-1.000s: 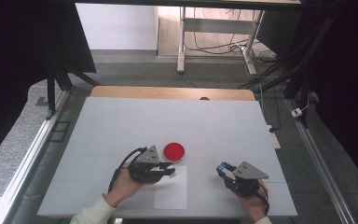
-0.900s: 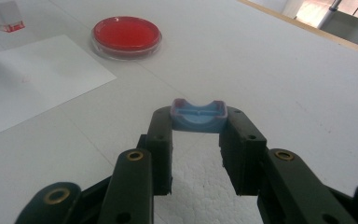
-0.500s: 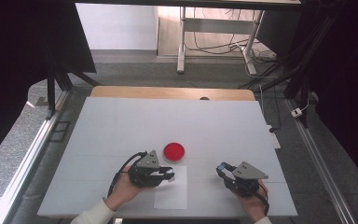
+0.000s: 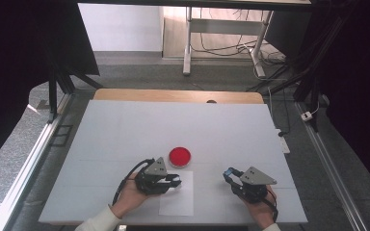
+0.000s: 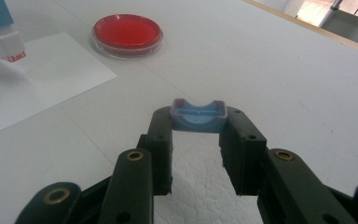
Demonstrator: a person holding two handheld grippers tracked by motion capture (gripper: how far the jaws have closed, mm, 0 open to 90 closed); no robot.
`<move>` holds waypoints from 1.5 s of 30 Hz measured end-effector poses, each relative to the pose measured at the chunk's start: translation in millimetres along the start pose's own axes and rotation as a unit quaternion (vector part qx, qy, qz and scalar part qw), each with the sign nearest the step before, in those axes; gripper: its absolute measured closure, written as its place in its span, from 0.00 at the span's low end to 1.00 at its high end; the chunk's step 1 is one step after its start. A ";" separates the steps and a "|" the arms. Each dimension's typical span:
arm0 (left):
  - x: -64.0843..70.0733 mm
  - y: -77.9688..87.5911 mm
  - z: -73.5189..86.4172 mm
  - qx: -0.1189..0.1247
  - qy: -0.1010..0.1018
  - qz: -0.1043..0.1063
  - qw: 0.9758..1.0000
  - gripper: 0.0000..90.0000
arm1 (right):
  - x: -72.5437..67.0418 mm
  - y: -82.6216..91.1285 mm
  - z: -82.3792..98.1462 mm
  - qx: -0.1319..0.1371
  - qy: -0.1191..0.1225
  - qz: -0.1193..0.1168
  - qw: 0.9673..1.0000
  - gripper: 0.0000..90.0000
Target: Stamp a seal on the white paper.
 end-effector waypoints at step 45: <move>-1.7 -14.6 10.2 -0.019 -0.022 -0.016 0.999 0.84 | -0.1 -0.7 1.2 -0.005 0.003 0.001 1.000 0.72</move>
Point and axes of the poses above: each handheld gripper's, and its own axes: y roughly backward along the jaws, z roughly out of its underside, x roughly to its right, the point moved 8 cm from there along -y, roughly forward along the jaws, and after that the axes turned 2 degrees about -x, right-handed, at the moved point
